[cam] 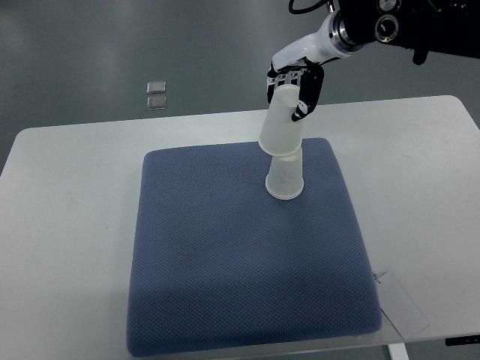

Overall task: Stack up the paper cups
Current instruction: 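Lower the held cup down over the upside-down cup on the pad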

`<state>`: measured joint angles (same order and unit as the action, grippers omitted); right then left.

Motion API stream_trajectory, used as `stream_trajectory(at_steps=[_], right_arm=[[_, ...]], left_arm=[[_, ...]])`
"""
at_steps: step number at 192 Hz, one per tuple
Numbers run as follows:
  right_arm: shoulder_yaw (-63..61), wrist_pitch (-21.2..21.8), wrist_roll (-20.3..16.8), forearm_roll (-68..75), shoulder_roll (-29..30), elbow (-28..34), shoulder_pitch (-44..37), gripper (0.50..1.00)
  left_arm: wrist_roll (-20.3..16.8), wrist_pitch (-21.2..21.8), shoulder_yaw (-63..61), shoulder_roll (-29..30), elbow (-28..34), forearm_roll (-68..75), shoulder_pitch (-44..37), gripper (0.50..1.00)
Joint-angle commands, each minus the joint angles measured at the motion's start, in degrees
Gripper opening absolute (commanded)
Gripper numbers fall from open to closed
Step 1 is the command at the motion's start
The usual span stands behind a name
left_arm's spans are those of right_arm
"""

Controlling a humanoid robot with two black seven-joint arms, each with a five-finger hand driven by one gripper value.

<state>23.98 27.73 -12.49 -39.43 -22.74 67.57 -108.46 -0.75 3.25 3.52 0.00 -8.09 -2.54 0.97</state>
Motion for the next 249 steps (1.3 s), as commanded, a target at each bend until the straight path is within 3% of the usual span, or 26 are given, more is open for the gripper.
stream_trajectory(at_steps=[1,116,249], right_arm=[[-0.1,0.0,-0.1,0.7,-0.1,0.0,0.1,0.717],[0.1,0.3,-0.2,0.2,-0.6,0.1,1.6,0.717],[0.4,0.1,-0.3,-0.2,0.0,0.1,2.8,0.756]], left_arm=[[0.0,0.0,0.0,0.0,0.0,0.0,0.0,1.0],[0.0,0.0,0.0,0.0,0.0,0.0,0.0,1.0],[0.0,0.0,0.0,0.0,0.0,0.0,0.0,1.0]])
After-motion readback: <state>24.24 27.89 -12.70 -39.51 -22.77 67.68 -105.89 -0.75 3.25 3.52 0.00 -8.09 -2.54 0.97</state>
